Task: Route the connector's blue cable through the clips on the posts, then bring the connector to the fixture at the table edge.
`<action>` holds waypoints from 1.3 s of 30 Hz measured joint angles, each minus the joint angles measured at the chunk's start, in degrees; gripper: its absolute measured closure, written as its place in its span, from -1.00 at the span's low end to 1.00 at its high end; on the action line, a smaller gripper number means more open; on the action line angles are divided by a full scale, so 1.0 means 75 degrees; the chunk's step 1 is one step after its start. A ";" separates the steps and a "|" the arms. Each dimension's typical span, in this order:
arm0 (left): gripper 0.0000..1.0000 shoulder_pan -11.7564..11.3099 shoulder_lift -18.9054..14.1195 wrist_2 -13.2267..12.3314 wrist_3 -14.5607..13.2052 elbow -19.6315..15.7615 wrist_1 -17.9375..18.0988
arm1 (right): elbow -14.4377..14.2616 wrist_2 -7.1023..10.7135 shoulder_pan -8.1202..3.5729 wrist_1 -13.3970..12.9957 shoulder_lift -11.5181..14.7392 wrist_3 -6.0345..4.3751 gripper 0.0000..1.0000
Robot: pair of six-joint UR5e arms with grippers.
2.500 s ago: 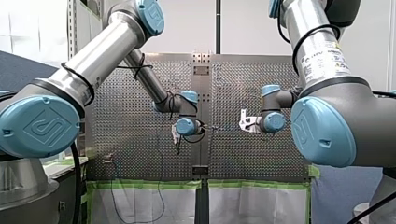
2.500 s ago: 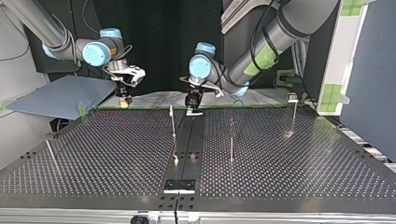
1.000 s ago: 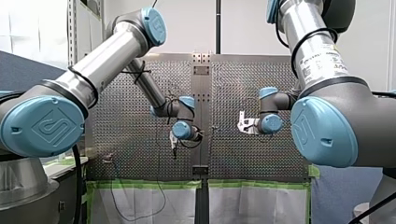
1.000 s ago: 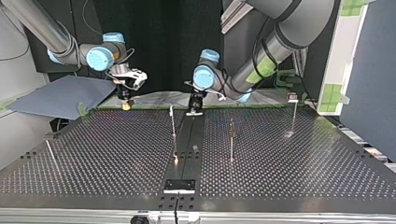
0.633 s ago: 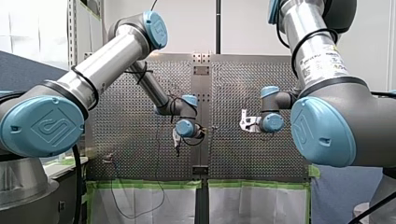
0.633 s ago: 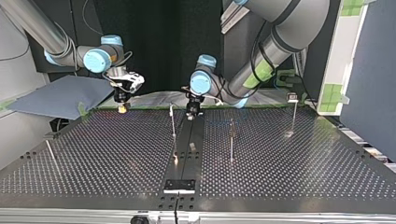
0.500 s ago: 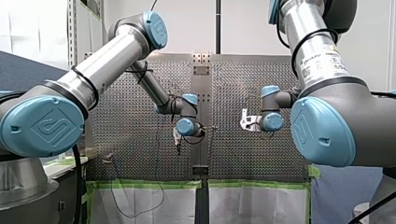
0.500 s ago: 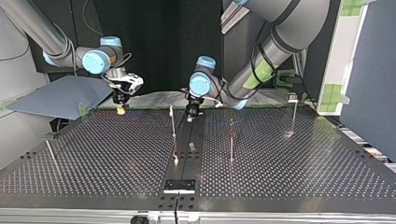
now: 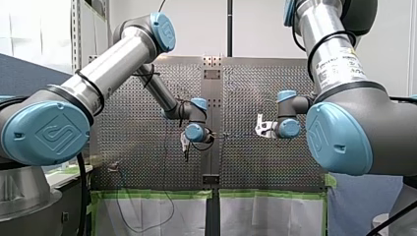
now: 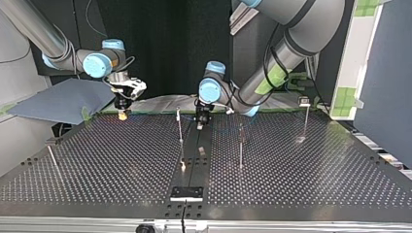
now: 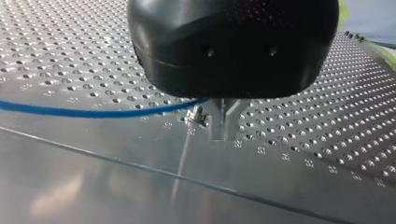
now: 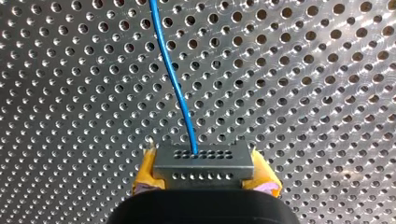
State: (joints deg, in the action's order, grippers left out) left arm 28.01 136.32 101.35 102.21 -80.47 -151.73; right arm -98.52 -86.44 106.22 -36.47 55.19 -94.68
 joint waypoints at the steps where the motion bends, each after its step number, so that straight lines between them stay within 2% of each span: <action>1: 0.50 0.0009 -0.0001 -0.0004 -0.0034 0.0001 0.0003 | 0.0001 0.0001 0.0000 -0.0001 -0.0002 0.0000 1.00; 2: 0.40 0.0017 -0.0002 -0.0009 -0.0073 0.0002 0.0003 | 0.0000 0.0004 -0.0001 -0.0001 -0.0002 0.0000 1.00; 6: 0.40 0.0044 -0.0003 0.0031 -0.0308 0.0002 -0.0047 | 0.0002 0.0047 0.0000 -0.0001 -0.0006 0.0000 1.00; 8: 0.20 0.0048 -0.0005 0.0072 -0.0425 0.0001 -0.0110 | 0.0002 0.0060 -0.0002 -0.0002 -0.0010 0.0000 1.00; 9: 0.20 0.0045 -0.0002 0.0085 -0.0471 0.0001 -0.0149 | 0.0002 0.0067 -0.0001 -0.0002 -0.0012 0.0000 1.00; 11: -0.31 0.0039 -0.0003 0.0080 -0.0518 0.0000 -0.0210 | 0.0002 0.0078 -0.0001 -0.0002 -0.0015 0.0000 1.00; 12: -0.31 0.0040 -0.0005 0.0051 -0.0546 0.0000 -0.0247 | 0.0002 0.0085 -0.0001 -0.0002 -0.0016 0.0000 1.00; 14: -1.00 0.0049 -0.0009 -0.0024 -0.0614 -0.0001 -0.0315 | 0.0003 0.0091 -0.0001 -0.0001 -0.0020 0.0000 1.00; 18: -1.00 0.0107 -0.0015 -0.0051 -0.0844 -0.0002 -0.0545 | 0.0006 0.0120 -0.0001 -0.0002 -0.0025 0.0000 1.00; 25: -1.00 0.0353 -0.0117 0.0016 -0.1029 -0.0052 -0.0868 | 0.0006 0.0166 0.0000 -0.0002 -0.0037 -0.0008 1.00; 35: -1.00 0.0591 -0.0749 0.0054 -0.0867 -0.0661 -0.0399 | 0.0005 0.0225 0.0012 -0.0001 -0.0038 -0.0022 1.00; 39: -1.00 0.0690 -0.1011 0.0143 -0.0975 -0.0946 -0.0462 | 0.0005 0.0246 0.0039 0.0014 -0.0038 -0.0023 1.00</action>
State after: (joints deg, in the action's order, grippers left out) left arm 33.19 128.73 102.42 94.90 -87.57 -155.19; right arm -98.49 -84.60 106.51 -36.37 54.90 -94.85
